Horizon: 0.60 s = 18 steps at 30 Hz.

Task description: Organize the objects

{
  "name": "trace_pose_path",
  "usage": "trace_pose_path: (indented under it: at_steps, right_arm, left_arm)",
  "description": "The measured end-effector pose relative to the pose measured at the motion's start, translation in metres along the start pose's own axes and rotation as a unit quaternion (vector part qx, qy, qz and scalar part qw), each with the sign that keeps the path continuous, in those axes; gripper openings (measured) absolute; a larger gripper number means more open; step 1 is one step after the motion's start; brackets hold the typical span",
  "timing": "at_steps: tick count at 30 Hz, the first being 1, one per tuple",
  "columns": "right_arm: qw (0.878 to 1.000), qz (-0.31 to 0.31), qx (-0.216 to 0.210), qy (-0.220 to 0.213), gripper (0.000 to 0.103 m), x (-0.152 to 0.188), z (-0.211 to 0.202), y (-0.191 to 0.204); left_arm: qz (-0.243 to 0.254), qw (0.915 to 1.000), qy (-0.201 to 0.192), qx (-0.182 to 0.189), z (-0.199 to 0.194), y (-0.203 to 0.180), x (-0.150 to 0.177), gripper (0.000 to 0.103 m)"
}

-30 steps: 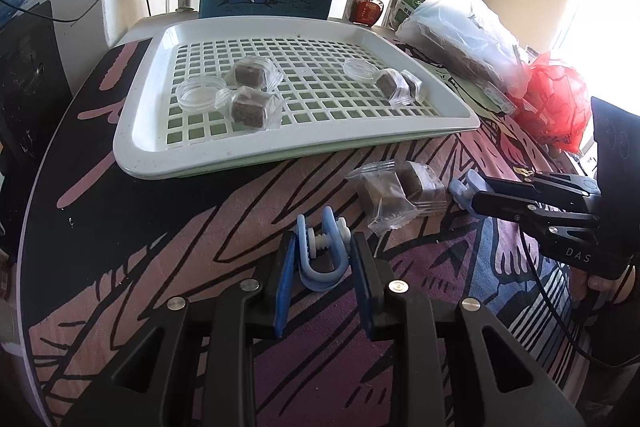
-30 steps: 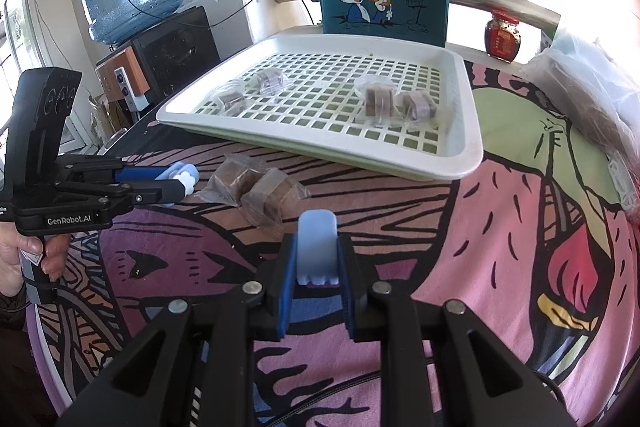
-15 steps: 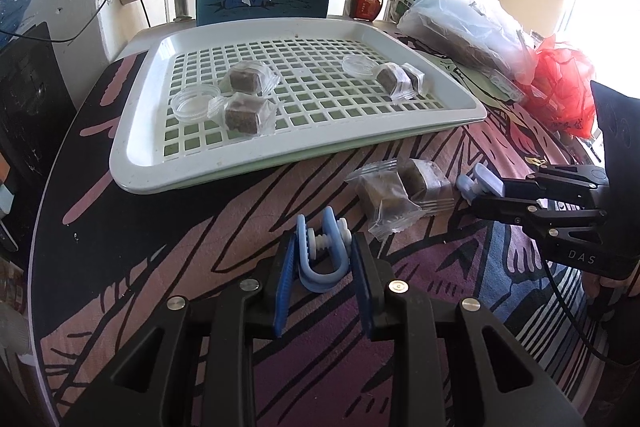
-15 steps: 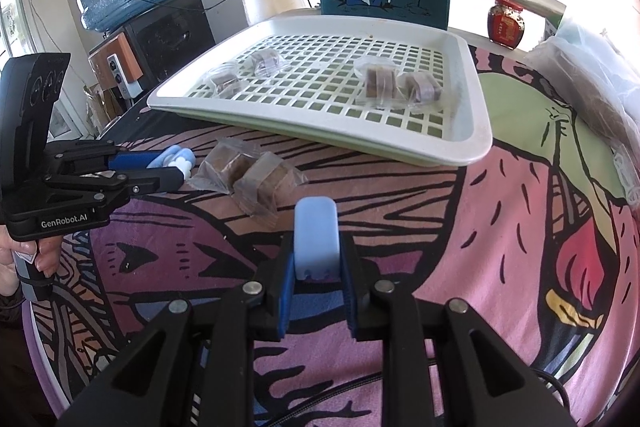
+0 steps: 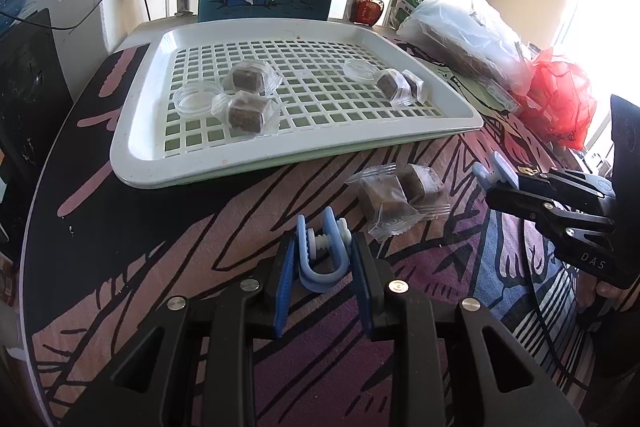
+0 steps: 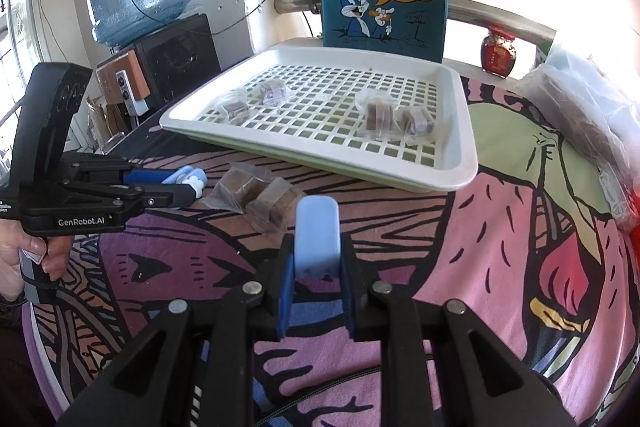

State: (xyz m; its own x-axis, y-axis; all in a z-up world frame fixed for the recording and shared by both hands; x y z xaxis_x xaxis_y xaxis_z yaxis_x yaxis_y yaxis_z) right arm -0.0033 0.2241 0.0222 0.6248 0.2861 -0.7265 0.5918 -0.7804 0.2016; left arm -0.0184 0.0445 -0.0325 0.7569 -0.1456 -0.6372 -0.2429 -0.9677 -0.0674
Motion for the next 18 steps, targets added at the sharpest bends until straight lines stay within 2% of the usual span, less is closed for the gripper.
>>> trace_pose_path:
  at_steps: [6, 18]
  right_arm:
    - [1.000, -0.005, -0.001, -0.022, 0.020, -0.0043, -0.0076, 0.0030]
    - [1.000, -0.001, -0.008, -0.026, 0.020, -0.0045, -0.0087, 0.0013]
  left_arm:
    - [0.000, 0.9997, -0.023, 0.005, -0.0085, -0.0002, -0.0022, 0.026]
    - [-0.001, 0.9997, -0.023, 0.009, -0.0085, 0.0000, -0.0029, 0.026]
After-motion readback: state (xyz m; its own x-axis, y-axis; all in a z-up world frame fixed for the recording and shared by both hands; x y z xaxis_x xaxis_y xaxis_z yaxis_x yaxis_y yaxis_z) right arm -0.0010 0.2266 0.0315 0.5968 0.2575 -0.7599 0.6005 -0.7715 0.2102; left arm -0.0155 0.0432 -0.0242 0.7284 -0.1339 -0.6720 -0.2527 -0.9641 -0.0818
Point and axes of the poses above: each gripper's, at about its wrist camera, not at the fingertips, and z roughly the way its jaws point, y to its left, x to its underside, the point moved 5 cm from there along z, roughly the way its jaws point, and after that the axes turned 10 degrees about -x, right-handed, at the moved point
